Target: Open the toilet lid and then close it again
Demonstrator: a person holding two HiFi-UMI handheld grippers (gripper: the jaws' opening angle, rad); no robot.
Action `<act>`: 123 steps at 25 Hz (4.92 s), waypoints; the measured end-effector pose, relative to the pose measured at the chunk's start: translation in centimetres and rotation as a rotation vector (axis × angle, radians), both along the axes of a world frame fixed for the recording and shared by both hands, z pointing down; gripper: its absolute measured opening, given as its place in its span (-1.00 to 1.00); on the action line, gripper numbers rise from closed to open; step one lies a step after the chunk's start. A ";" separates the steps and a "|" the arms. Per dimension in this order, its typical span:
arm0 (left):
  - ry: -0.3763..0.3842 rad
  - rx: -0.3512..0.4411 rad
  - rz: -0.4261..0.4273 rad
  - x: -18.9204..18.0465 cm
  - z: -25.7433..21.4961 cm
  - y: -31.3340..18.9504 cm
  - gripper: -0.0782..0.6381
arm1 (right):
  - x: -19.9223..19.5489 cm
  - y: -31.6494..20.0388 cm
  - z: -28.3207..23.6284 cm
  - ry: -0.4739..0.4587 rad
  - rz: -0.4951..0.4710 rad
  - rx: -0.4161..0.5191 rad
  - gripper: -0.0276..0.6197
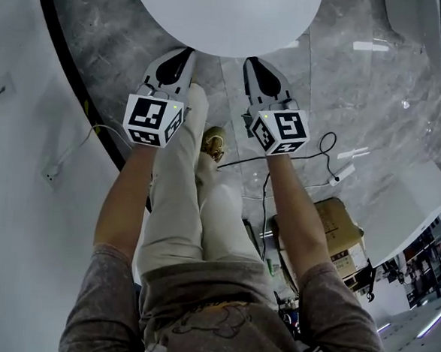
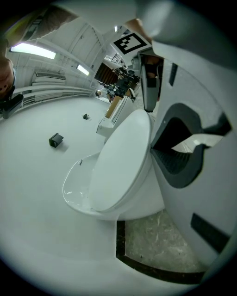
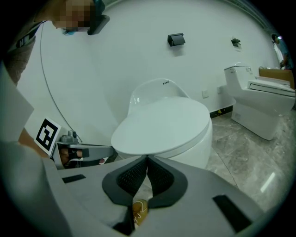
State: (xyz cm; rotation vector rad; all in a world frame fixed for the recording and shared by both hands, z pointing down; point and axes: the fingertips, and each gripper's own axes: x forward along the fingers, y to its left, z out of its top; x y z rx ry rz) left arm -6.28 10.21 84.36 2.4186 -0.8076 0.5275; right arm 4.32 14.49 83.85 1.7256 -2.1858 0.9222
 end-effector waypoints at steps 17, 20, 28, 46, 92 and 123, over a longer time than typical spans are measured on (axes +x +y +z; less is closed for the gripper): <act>0.056 -0.034 -0.021 0.6 -8.1 -0.7 -0.76 | 0.4 -0.7 -8.2 0.021 -0.023 -0.002 -0.83; 0.064 -0.033 -0.031 0.6 -12.0 -1.3 -0.76 | 0.5 -1.4 -12.6 0.012 -0.013 0.022 -0.83; 0.131 -0.011 -0.100 0.5 -24.6 -7.8 -0.76 | 0.5 -8.6 -26.6 0.033 -0.017 0.117 -0.83; 0.135 0.048 -0.163 1.1 -38.4 -25.5 -0.76 | 1.2 -28.1 -42.1 0.048 -0.043 0.211 -0.83; 0.086 0.220 -0.308 5.2 -46.3 -45.6 -0.14 | 7.7 -48.4 -46.3 0.020 -0.224 0.227 -0.05; 0.075 0.110 -0.182 6.0 -44.4 -42.4 -0.12 | 7.9 -45.4 -44.1 -0.015 -0.330 0.116 -0.06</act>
